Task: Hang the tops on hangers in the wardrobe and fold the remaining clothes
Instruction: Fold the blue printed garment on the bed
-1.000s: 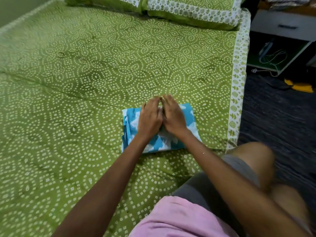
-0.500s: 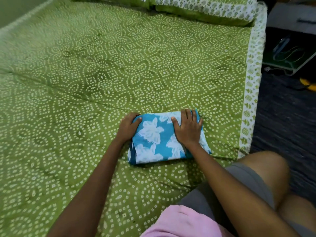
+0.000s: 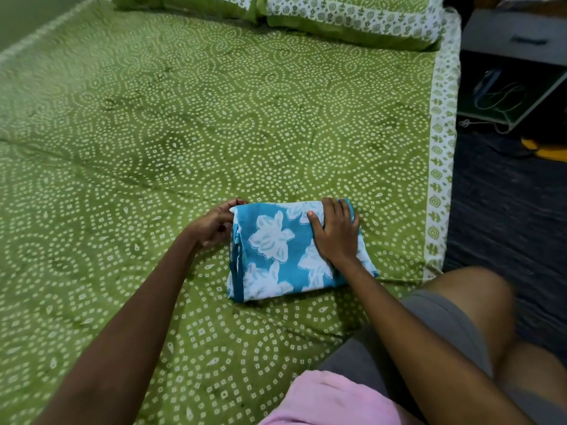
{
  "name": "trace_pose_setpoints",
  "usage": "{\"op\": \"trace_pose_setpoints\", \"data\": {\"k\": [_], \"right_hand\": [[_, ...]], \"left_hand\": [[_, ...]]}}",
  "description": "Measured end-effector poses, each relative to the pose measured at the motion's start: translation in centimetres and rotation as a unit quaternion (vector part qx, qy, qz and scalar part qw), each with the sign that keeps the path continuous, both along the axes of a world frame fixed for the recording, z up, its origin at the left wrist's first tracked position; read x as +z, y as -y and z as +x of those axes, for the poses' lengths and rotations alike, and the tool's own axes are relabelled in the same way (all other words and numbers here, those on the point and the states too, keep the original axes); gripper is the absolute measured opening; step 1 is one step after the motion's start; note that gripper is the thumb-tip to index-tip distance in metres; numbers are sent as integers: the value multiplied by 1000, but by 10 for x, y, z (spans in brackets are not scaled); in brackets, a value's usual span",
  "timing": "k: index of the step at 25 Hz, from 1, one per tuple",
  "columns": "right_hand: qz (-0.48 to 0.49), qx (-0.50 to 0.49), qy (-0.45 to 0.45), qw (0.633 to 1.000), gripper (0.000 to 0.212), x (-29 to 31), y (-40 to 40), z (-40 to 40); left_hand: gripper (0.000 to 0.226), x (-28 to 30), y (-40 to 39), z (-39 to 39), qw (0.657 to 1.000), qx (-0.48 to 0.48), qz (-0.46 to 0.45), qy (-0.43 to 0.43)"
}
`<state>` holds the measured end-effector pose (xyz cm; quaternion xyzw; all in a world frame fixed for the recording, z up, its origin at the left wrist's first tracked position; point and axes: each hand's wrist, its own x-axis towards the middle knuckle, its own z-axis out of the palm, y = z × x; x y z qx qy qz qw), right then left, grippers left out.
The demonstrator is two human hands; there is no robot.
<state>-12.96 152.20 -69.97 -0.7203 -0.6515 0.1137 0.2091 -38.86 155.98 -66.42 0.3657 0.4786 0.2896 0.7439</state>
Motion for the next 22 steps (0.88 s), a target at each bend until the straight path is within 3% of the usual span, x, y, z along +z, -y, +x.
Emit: {"op": "trace_pose_setpoints", "data": {"k": [3, 5, 6, 8, 9, 10, 11, 13, 15, 17, 19, 21, 22], "right_hand": [[1, 4, 16, 1000, 75, -3, 2, -1], [-24, -6, 33, 999, 73, -1, 0, -2], [-49, -28, 40, 998, 70, 2, -3, -3], [-78, -75, 41, 993, 63, 12, -8, -11], [-60, -66, 37, 995, 61, 15, -7, -18], [-29, -16, 33, 999, 62, 14, -2, -24], [-17, 63, 37, 997, 66, 12, 7, -30], [-33, 163, 74, 983, 74, 3, 17, -22], [-64, 87, 93, 990, 63, -5, -4, 0], [-100, 0, 82, 992, 55, -5, -20, 18], [-107, -5, 62, 992, 57, -5, -16, 27], [-103, -1, 42, 994, 63, -5, 7, 28], [-110, -7, 35, 993, 66, -3, 20, 28]], "left_hand": [[29, 7, 3, 4, 997, 8, 12, -78], [34, 19, 1, 11, 974, -3, 68, -214], [32, 26, -1, 17, 942, 12, 112, -315], [21, 41, 1, 36, 824, 128, 234, -499], [19, 50, 9, 54, 775, 191, 314, -515], [19, 54, 19, 76, 760, 211, 386, -478], [23, 54, 29, 99, 776, 177, 428, -428], [42, 29, 43, 133, 810, 10, 419, -410], [61, -9, 39, 132, 751, -91, 362, -544], [68, -26, 32, 112, 694, -94, 314, -641], [72, -32, 42, 96, 660, -66, 299, -686], [76, -36, 61, 82, 658, -8, 289, -696], [76, -36, 72, 75, 678, 29, 273, -682]]}}
